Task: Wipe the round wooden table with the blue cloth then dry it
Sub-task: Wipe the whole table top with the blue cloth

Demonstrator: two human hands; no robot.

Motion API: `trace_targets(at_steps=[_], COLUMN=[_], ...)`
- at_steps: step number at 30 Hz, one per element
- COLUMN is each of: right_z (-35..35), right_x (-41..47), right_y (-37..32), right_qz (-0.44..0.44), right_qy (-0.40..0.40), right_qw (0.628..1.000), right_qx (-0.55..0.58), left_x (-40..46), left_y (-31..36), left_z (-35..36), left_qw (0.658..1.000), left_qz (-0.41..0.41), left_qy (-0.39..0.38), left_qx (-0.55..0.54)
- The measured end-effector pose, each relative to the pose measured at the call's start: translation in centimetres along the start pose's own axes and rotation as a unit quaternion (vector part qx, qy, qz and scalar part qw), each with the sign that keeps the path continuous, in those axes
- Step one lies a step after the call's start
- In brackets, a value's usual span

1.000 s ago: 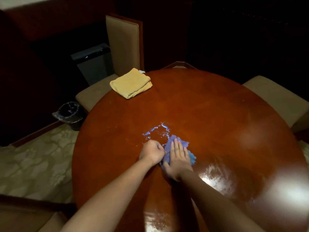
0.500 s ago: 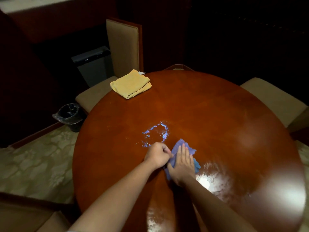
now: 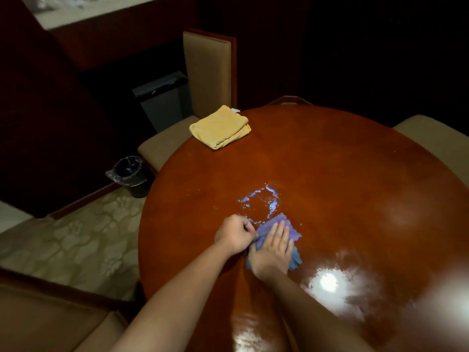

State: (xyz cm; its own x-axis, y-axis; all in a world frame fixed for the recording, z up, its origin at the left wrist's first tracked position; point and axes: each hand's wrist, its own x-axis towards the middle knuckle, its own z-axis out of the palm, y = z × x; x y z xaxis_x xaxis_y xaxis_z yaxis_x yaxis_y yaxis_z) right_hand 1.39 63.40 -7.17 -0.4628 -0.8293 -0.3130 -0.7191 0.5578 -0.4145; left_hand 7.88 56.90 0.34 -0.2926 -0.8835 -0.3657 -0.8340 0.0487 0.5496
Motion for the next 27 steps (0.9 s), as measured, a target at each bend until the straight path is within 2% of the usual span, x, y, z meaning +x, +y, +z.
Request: trace_targets(at_steps=[2, 6, 8, 12, 15, 17, 19, 23, 27], right_z=[1.0, -1.0, -0.6, -0.4, -0.1, -0.2, -0.8, -1.8, -3.9], right_x=[1.6, 3.5, 4.8, 5.3, 3.3, 0.9, -0.9, -2.4, -2.9], right_y=[-1.3, -4.1, -4.1, -3.0, -1.6, -1.1, -0.3, 3.0, 5.8], right_qz=[0.036, 0.102, 0.092, 0.068, 0.059, 0.067, 0.094, 0.147, 0.170], right_qy=[0.009, 0.029, 0.025, 0.005, 0.034, 0.086, 0.085, 0.021, 0.011], right_qw=[0.999, 0.994, 0.995, 0.997, 0.998, 0.994, 0.990, 0.989, 0.985], right_qx=[0.036, 0.015, -0.042, -0.048, -0.006, 0.024, 0.055, 0.024, 0.015], left_x=[1.2, 4.3, 5.4, 5.9, 4.7, 3.6, 2.4, 0.1, -0.8], left_y=[-0.1, -0.1, 0.2, 0.8, 1.0, 1.1, 1.7, 4.0, 6.4], left_z=[-0.7, -2.0, -2.3, -2.3, -1.8, -1.2, -0.3, 1.9, 3.6], left_qw=[1.000, 0.999, 0.999, 0.999, 0.998, 0.995, 0.993, 0.991, 0.987], left_qz=[-0.003, 0.007, 0.010, 0.030, 0.051, 0.070, 0.085, 0.108, 0.123], left_qy=[0.004, 0.015, 0.023, 0.010, -0.028, -0.066, -0.088, -0.085, -0.103], left_qx=[0.010, 0.041, 0.047, 0.038, 0.020, 0.004, -0.002, -0.002, 0.015])
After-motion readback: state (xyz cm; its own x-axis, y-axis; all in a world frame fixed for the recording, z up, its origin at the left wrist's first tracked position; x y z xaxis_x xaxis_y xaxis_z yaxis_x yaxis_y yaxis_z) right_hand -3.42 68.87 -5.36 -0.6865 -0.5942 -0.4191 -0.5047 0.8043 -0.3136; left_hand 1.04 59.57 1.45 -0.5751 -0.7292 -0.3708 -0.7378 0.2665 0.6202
